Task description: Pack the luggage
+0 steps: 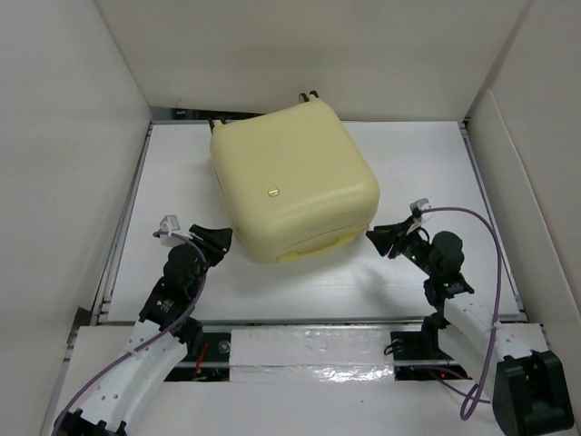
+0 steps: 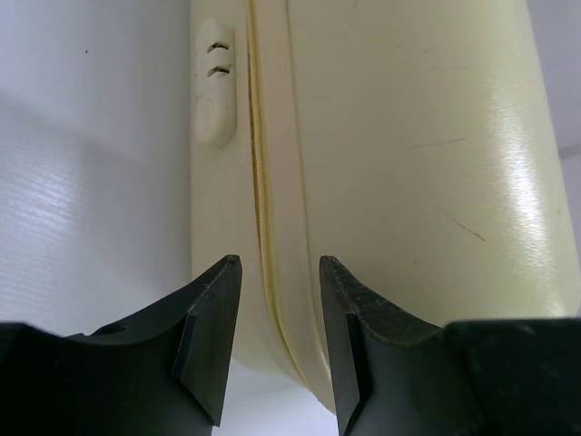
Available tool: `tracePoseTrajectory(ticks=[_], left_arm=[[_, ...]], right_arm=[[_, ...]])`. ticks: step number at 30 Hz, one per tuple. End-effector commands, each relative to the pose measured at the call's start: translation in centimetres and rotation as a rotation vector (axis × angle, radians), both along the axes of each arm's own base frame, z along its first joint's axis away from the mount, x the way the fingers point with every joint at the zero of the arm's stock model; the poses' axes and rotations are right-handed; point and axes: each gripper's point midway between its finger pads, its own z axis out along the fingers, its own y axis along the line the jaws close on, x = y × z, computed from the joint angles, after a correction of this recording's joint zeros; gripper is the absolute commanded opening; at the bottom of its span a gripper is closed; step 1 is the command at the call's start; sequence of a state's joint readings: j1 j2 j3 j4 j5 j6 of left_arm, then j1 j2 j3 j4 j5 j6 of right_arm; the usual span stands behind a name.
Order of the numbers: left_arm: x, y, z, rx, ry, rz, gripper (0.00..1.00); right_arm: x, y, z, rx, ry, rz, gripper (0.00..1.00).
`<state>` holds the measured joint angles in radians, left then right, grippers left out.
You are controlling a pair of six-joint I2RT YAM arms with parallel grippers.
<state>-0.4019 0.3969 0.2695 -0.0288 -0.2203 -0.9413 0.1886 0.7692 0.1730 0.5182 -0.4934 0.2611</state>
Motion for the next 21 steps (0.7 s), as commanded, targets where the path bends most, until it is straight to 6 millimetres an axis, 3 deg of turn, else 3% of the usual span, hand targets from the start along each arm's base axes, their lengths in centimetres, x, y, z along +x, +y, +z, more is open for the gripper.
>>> tracePoseTrajectory(ticks=[1,2,7,18,21], left_arm=[[0.5,-0.5,-0.2,0.008,0.0,-0.024,0.36],[0.5,-0.6,-0.4,0.011,0.004,-0.03,0.36],[0.6,-1.1,-1.0,0.021,0.008,-0.055,0.36],[0.9,-2.2,-1.5,0.015,0.001,-0.111,0.36],[1.1,-2.7,-1.4,0.007,-0.004,-0.132,0.35]], right_arm=[[1.9,-1.0,2.0,-0.015,-0.1,-0.05,0.43],[2.4,-1.1,2.3,-0.023,-0.1,-0.058,0.43],[3.5,-0.6,-0.1,-0.051,-0.022,-0.035,0.43],[5.1,0.7,0.5,-0.079,-0.057,0.008,0.39],[5.2,2.0,0.5,-0.071,-0.059,0.048,0.37]])
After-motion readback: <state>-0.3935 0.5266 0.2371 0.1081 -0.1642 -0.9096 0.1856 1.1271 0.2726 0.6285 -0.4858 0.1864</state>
